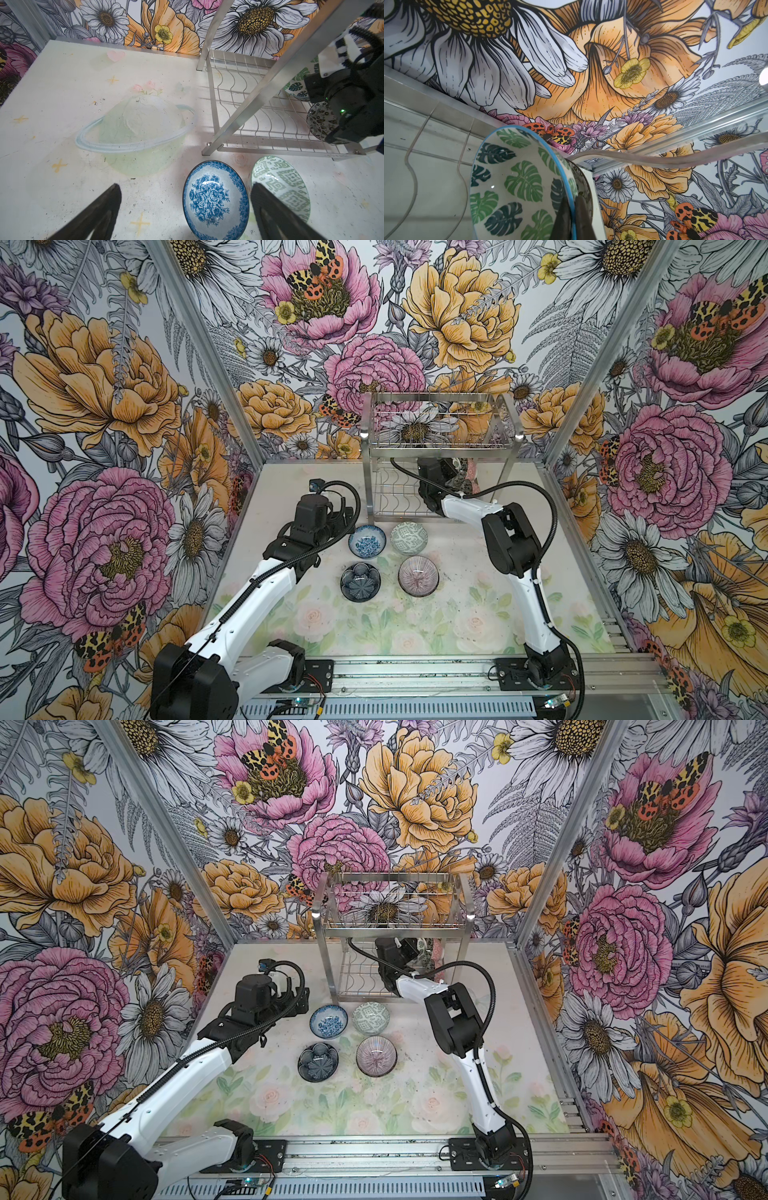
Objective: Load the bowls into the dish rack
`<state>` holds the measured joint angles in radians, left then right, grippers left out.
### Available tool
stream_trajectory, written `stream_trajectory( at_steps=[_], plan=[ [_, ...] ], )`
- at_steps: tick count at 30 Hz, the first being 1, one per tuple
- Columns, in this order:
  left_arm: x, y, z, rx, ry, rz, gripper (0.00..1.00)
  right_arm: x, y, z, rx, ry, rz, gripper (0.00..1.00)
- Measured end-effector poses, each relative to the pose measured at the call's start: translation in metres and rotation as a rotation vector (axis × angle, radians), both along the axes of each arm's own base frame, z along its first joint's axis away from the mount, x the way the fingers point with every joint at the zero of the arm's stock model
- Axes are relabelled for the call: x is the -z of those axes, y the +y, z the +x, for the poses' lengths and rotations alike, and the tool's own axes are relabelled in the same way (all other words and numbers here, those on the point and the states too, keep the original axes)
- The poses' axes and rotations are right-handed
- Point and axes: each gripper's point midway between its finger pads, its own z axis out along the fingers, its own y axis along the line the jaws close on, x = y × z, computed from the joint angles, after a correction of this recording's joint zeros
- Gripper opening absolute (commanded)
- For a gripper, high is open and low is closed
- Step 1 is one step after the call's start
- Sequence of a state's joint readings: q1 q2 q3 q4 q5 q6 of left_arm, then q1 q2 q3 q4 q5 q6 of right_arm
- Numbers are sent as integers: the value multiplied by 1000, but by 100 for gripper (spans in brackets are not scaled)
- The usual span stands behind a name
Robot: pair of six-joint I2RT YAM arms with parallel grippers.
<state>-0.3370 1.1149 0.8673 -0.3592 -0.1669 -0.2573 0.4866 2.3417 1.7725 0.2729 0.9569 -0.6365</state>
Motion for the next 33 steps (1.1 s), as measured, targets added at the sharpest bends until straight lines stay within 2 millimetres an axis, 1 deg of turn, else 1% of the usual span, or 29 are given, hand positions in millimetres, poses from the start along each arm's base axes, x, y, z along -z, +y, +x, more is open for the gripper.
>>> stream_trajectory(
  at_steps=[10, 18, 25, 33],
  plan=[
    [2, 2, 1, -5, 5, -1, 99, -3, 2, 11, 3, -17, 1, 0],
    [5, 2, 1, -4, 10, 0, 99, 12, 2, 15, 7, 18, -17, 0],
    [6, 2, 1, -3, 12, 0, 99, 12, 2, 16, 8, 31, -16, 0],
    [6, 2, 1, -2, 12, 0, 99, 17, 1, 17, 9, 49, 42, 1]
  ],
)
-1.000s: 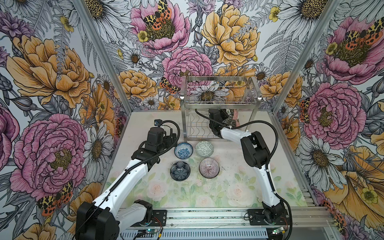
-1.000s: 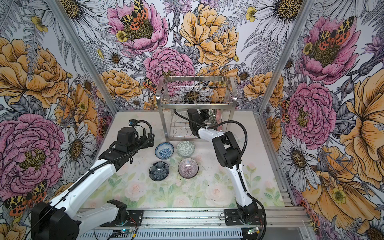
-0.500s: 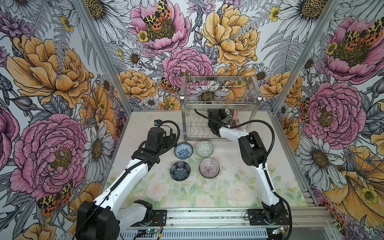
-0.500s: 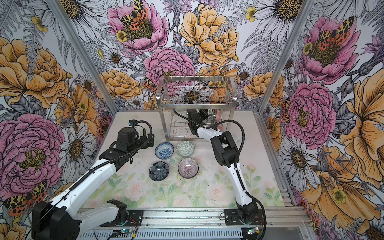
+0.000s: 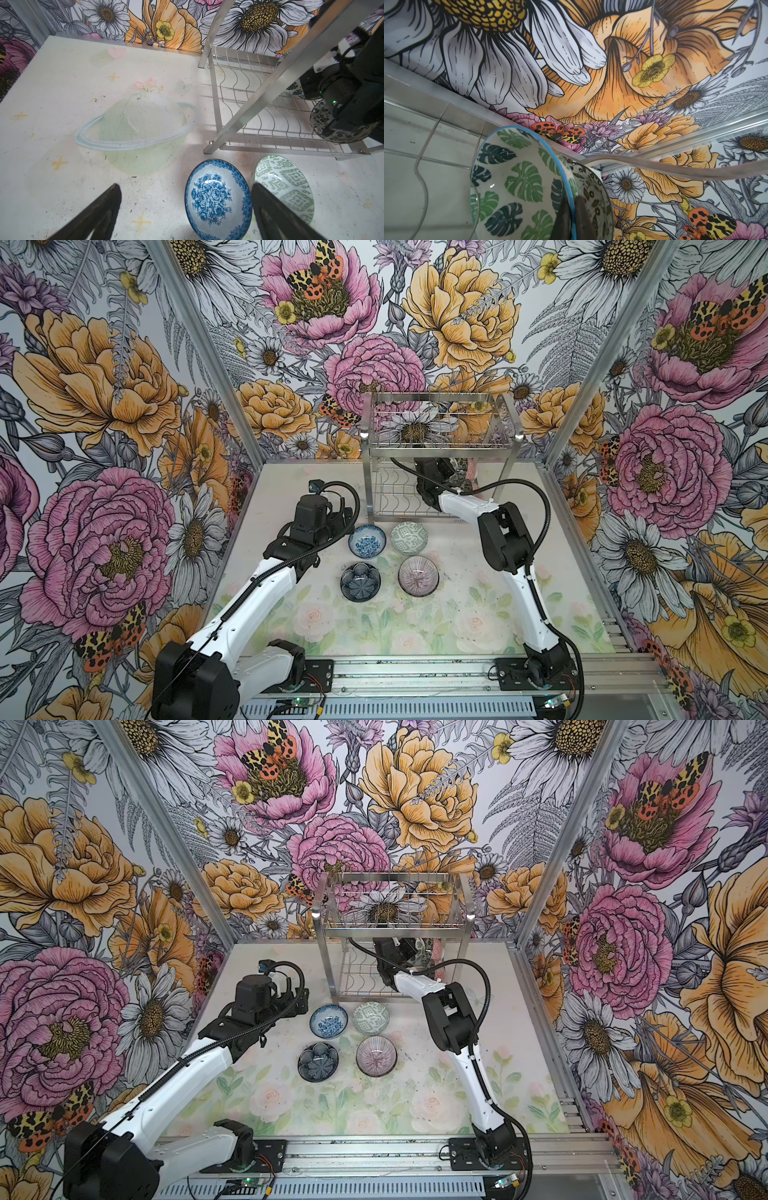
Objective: Load the bowls into the dish rack
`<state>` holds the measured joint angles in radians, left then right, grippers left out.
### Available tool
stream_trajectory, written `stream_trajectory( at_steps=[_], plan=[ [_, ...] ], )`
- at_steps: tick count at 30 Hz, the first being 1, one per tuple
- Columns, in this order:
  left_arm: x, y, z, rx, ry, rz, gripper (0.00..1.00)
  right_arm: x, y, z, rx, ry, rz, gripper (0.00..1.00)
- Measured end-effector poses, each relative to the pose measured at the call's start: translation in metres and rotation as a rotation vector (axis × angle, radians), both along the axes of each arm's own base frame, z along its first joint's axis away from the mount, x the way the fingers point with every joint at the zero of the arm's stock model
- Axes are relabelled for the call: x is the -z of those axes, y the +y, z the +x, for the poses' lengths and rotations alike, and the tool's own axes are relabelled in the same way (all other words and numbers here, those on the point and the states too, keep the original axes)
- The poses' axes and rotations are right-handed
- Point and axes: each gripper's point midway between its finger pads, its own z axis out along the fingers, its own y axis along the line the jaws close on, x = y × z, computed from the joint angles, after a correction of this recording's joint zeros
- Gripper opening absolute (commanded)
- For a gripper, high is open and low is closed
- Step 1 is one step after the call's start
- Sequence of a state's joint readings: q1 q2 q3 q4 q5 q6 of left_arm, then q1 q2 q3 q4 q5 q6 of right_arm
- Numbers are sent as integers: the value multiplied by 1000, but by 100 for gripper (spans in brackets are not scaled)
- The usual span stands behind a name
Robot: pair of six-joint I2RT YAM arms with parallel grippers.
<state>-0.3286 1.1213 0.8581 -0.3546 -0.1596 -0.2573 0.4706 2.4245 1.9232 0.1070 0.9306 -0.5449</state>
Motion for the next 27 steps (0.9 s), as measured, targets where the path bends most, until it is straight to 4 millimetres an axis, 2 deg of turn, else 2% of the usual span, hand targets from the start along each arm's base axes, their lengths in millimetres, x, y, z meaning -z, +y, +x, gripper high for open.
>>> stream_trajectory(
  at_steps=[13, 22, 27],
  plan=[
    [4, 0, -1, 0, 7, 2, 99, 5, 0, -1, 5, 12, 41, 16],
    [4, 0, -1, 0, 7, 2, 99, 10, 2, -2, -4, 29, 52, 22],
    [4, 0, -1, 3, 6, 0, 99, 12, 2, -6, -16, 46, 51, 30]
  ],
)
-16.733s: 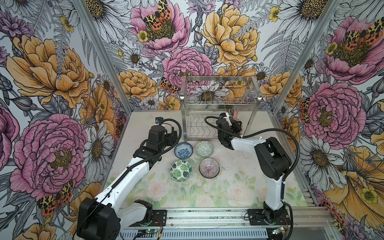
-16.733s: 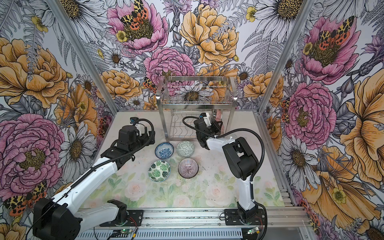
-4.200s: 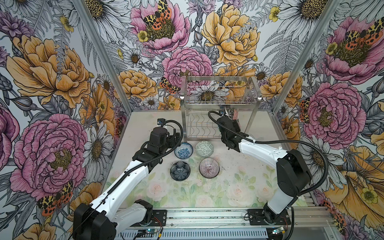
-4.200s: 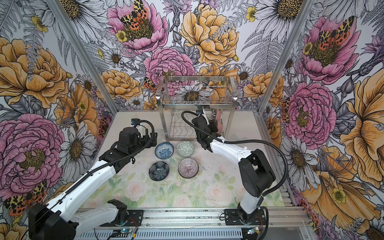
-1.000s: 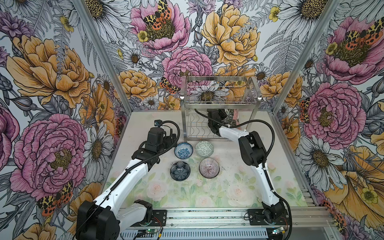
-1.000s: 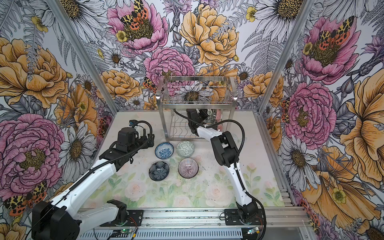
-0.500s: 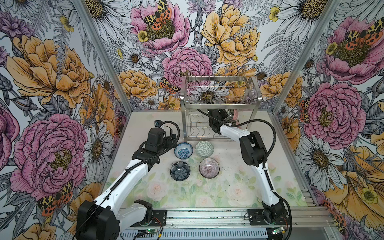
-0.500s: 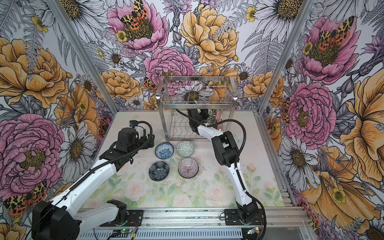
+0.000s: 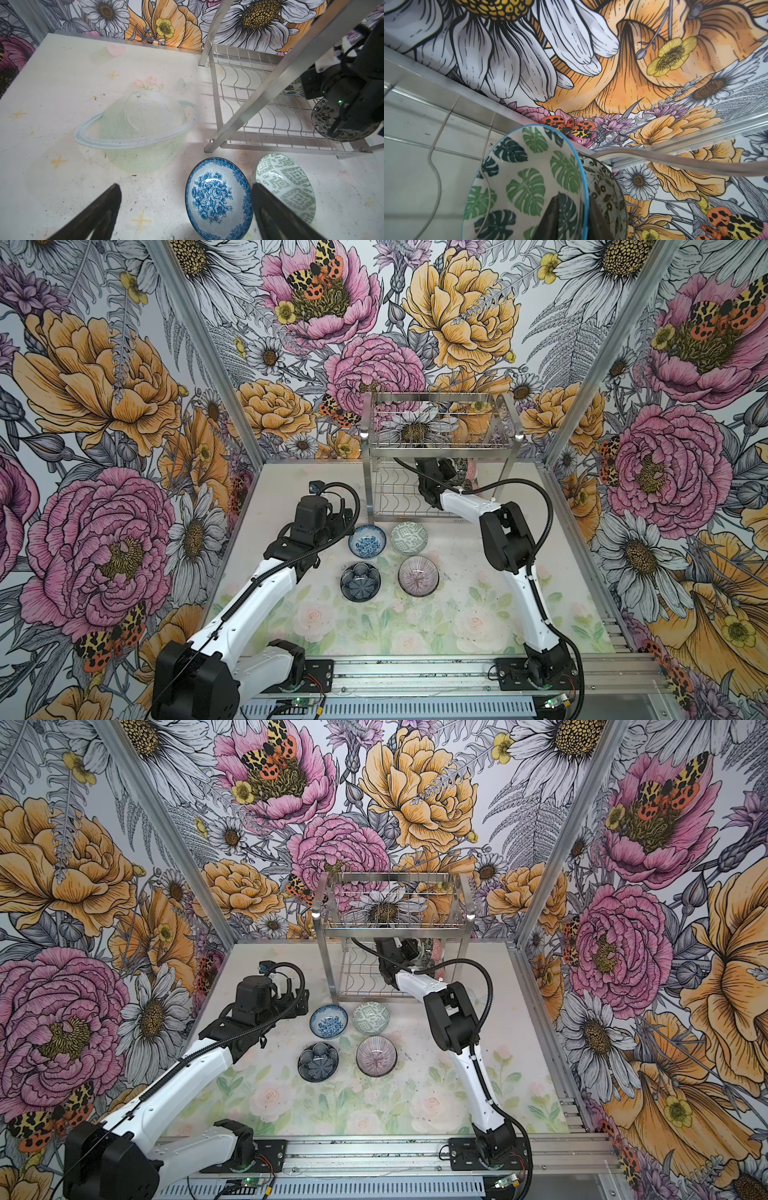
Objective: Load the bowls into the dish rack
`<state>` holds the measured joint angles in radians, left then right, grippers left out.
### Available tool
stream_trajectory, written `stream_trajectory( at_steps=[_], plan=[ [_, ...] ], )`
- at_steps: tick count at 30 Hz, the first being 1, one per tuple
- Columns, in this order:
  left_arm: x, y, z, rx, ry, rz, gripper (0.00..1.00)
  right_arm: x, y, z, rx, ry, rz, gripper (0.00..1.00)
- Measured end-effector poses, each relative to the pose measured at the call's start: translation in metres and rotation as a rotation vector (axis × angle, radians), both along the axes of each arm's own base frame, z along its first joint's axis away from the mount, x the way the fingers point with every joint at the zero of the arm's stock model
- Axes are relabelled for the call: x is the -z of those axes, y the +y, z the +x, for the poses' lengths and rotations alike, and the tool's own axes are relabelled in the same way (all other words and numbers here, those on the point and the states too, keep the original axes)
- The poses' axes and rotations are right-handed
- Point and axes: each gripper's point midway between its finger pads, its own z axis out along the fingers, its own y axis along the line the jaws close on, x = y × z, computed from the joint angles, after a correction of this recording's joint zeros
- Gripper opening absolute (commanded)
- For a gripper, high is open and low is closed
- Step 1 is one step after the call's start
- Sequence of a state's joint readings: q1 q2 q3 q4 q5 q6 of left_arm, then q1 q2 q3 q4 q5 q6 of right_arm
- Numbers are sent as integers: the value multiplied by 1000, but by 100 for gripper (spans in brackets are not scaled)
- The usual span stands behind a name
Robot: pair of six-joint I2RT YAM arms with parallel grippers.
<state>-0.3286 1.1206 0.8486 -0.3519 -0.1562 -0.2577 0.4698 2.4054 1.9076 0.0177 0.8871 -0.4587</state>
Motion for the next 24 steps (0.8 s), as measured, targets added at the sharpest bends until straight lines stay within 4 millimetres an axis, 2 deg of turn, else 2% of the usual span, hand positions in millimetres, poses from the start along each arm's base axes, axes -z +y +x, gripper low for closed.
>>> stream_trajectory(
  at_steps=[5, 7, 11, 15, 20, 24],
  plan=[
    [0, 0, 0, 0, -1, 0, 99, -2, -1, -6, -13, 14, 5, 38],
    [0, 0, 0, 0, -1, -1, 99, -4, -2, -8, -15, 17, 9, 46],
    [-1, -1, 0, 3, -2, -3, 99, -12, -5, -17, -21, 23, 16, 76],
    [-2, -2, -1, 8, -3, -6, 99, -26, -6, -29, -40, 19, 46, 99],
    [-7, -2, -3, 12, -19, -13, 99, -40, -6, -53, -78, 17, 107, 100],
    [-11, -6, -5, 25, -27, -16, 99, -37, 2, -80, -129, 43, 159, 100]
  ],
)
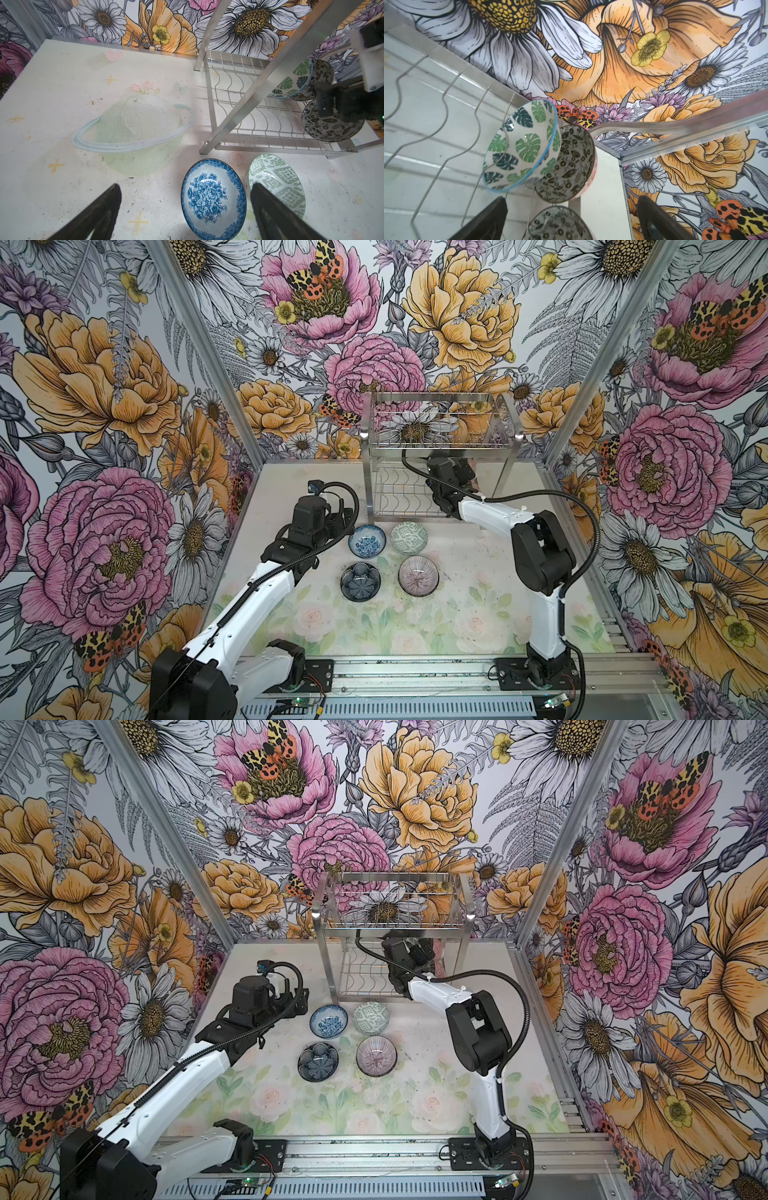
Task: Load the bowls into the dish rack
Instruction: 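Open the right gripper and draw back while the left gripper nears the striped bowl, then lower the left gripper onto the purple-striped bowl rim and close it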
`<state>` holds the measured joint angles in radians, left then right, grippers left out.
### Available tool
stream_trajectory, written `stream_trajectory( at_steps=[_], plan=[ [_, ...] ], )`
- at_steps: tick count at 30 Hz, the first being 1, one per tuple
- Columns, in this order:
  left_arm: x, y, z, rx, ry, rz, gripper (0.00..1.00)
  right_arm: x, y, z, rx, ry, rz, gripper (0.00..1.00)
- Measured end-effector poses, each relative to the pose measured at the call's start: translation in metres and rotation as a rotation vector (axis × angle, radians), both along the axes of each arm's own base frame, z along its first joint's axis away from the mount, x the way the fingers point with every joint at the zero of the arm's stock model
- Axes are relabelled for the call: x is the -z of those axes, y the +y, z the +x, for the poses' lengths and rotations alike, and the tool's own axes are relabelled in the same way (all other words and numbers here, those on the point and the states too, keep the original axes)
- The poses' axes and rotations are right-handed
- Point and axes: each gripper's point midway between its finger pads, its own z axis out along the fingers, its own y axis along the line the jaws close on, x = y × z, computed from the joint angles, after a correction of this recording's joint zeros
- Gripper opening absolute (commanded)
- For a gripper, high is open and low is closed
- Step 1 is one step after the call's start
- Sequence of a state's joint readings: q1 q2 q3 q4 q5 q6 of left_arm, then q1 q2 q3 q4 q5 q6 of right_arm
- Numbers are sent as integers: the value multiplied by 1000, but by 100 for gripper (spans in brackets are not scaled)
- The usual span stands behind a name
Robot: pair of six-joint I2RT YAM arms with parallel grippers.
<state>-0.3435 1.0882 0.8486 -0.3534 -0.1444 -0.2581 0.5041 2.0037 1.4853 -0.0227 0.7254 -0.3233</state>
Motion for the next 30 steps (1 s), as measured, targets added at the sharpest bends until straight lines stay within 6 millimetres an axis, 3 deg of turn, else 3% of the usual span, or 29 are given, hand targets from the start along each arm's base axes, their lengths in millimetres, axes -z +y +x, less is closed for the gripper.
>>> stream_trajectory(
  at_steps=[10, 17, 21, 30],
  plan=[
    [14, -15, -14, 53, 39, 15, 99, -16, 17, -71, -149, 20, 206, 100],
    [18, -45, -27, 148, 54, 23, 98, -22, 14, -107, -205, 30, 332, 100],
    [32, -73, -38, 244, 91, 57, 99, -38, 6, -121, -204, 11, 416, 100],
    [75, -132, -68, 461, 240, 158, 98, -67, -37, -128, -118, -57, 607, 100]
  ],
)
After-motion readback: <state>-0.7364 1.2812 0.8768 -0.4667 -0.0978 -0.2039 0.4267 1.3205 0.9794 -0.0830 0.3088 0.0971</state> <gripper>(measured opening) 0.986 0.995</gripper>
